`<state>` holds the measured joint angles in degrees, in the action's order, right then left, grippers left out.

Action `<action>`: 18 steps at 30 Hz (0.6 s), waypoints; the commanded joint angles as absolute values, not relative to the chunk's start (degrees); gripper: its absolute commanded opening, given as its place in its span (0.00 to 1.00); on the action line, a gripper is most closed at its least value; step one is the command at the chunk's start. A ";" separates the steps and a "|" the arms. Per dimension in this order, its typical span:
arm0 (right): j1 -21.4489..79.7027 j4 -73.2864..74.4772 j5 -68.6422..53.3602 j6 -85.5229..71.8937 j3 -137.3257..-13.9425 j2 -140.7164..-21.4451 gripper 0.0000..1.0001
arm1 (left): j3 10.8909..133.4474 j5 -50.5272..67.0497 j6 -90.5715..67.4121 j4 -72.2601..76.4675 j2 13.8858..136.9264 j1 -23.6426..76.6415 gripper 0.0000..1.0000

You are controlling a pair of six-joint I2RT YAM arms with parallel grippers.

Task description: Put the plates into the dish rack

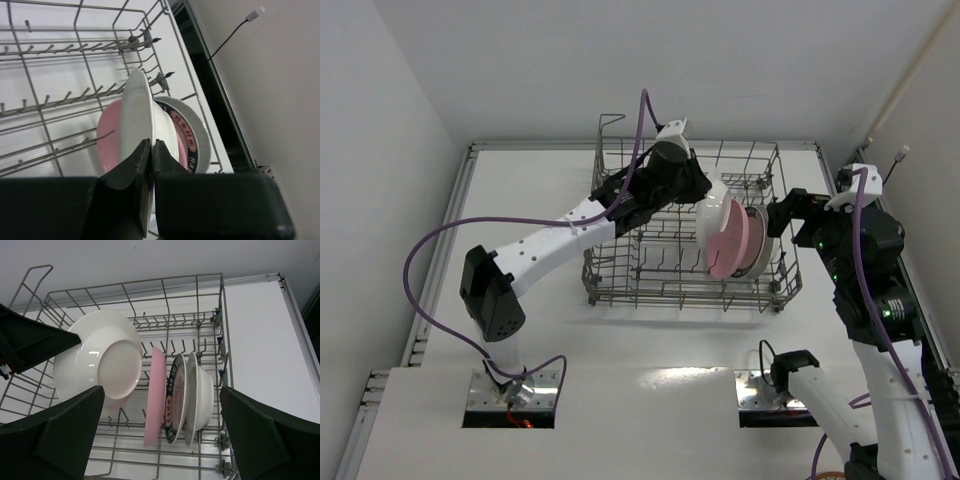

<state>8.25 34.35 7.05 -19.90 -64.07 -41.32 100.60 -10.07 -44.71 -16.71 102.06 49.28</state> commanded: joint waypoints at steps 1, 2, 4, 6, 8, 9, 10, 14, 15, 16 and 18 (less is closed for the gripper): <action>7.91 31.82 8.00 -19.16 -63.72 -41.40 1.00 | 105.38 -13.18 -48.43 -8.00 100.99 51.59 0.00; 7.91 31.82 8.00 -19.16 -63.72 -41.40 1.00 | 105.38 -14.49 -48.43 -8.00 100.99 51.59 0.00; 7.91 31.82 8.00 -19.16 -63.72 -41.40 1.00 | 105.38 -16.16 -49.91 -8.69 100.99 52.21 0.00; 7.91 31.82 8.52 -19.16 -63.72 -41.40 1.00 | 103.37 -19.33 -50.44 -8.70 100.99 52.91 0.00; 7.91 31.82 8.53 -19.16 -63.72 -40.87 1.00 | 102.05 -20.65 -51.15 -8.70 100.28 52.91 0.00; 7.91 32.34 8.53 -19.16 -63.72 -40.87 1.00 | 100.82 -21.35 -51.85 -8.70 99.67 52.91 0.00; 7.91 32.34 9.05 -19.16 -63.72 -40.87 1.00 | 100.81 -21.36 -51.86 -8.70 99.67 52.91 0.00; 7.91 32.34 9.05 -19.16 -63.72 -40.87 1.00 | 99.58 -21.88 -53.26 -9.32 99.67 53.43 0.00; 7.91 32.34 9.05 -19.16 -63.72 -40.87 1.00 | 98.88 -21.88 -53.26 -9.32 99.67 53.44 0.00; 7.91 32.34 9.05 -19.16 -63.72 -40.87 1.00 | 98.27 -22.41 -53.78 -9.32 99.67 53.44 0.00; 7.91 32.34 9.05 -19.16 -63.72 -40.87 1.00 | 97.65 -22.41 -54.32 -9.32 100.20 53.44 0.00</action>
<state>8.27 34.37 8.03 -19.62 -63.92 -41.19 97.36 -20.53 -51.35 -16.27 102.32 52.84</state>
